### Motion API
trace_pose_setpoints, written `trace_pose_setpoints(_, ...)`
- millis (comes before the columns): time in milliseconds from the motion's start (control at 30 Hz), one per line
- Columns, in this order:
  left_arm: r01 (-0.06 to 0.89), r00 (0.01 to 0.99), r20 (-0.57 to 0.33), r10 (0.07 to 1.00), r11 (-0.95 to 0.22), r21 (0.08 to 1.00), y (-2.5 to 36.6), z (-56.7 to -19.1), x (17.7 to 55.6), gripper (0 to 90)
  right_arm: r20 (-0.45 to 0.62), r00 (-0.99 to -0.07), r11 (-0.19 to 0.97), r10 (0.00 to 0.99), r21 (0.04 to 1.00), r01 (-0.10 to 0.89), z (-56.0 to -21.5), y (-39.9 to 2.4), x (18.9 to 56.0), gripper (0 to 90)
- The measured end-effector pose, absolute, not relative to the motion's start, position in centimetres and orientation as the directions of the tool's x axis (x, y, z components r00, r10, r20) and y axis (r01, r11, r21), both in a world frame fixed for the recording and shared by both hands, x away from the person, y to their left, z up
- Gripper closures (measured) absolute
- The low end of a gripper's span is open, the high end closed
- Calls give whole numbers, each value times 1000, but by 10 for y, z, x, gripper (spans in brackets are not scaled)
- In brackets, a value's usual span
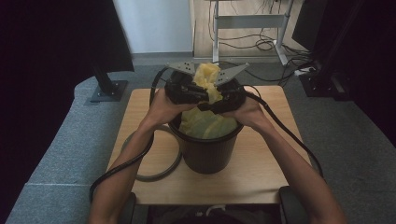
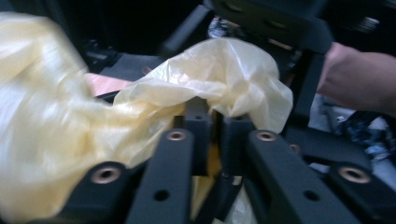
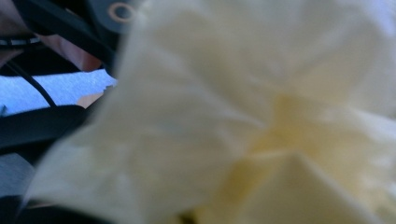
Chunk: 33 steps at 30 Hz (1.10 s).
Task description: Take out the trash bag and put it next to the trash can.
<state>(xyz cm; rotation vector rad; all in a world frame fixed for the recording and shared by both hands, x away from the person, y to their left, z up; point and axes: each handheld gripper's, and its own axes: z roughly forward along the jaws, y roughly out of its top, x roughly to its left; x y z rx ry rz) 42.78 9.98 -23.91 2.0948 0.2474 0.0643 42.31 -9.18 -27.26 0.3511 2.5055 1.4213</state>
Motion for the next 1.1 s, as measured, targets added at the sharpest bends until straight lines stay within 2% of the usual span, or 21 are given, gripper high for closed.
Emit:
trace_pose_setpoints(67,175,970,-72,231,-467,866,108,-238,429,655,-110,-940,509,324,857,75,-273,-93,421,709)
trace_pose_setpoints(133,198,964,-93,249,-441,875,119,-236,431,488,-123,-933,516,337,853,75,-272,-97,420,769)
trace_pose_setpoints(267,220,948,-86,307,-435,873,139,-240,432,330,-101,-926,489,364,867,98,-267,-111,423,798)
trace_pose_setpoints(400,254,935,-92,342,-468,846,148,-255,441,257,-90,-930,453,357,887,88,-256,-123,420,801)
trace_pose_setpoints(533,276,934,-98,344,-519,809,144,-273,449,241,-90,-933,427,349,901,73,-246,-129,415,801)
trace_pose_setpoints(600,270,940,-95,327,-544,794,139,-279,450,266,-83,-936,412,343,909,70,-243,-130,414,800)
trace_pose_setpoints(667,250,946,-68,316,-580,776,132,-282,449,331,-75,-939,402,335,913,71,-242,-131,413,801)
trace_pose_setpoints(833,227,951,-34,307,-618,753,126,-280,443,722,-73,-947,415,313,907,67,-246,-128,412,800)
trace_pose_setpoints(900,212,950,-15,313,-606,767,129,-276,440,841,-79,-948,436,308,897,67,-247,-127,411,798)
trace_pose_setpoints(967,213,947,-25,321,-567,796,135,-269,437,875,-81,-948,463,308,883,75,-249,-126,412,795)
trace_pose_setpoints(1100,191,955,-43,295,-497,847,143,-252,430,879,-102,-947,556,306,827,91,-256,-119,415,786)
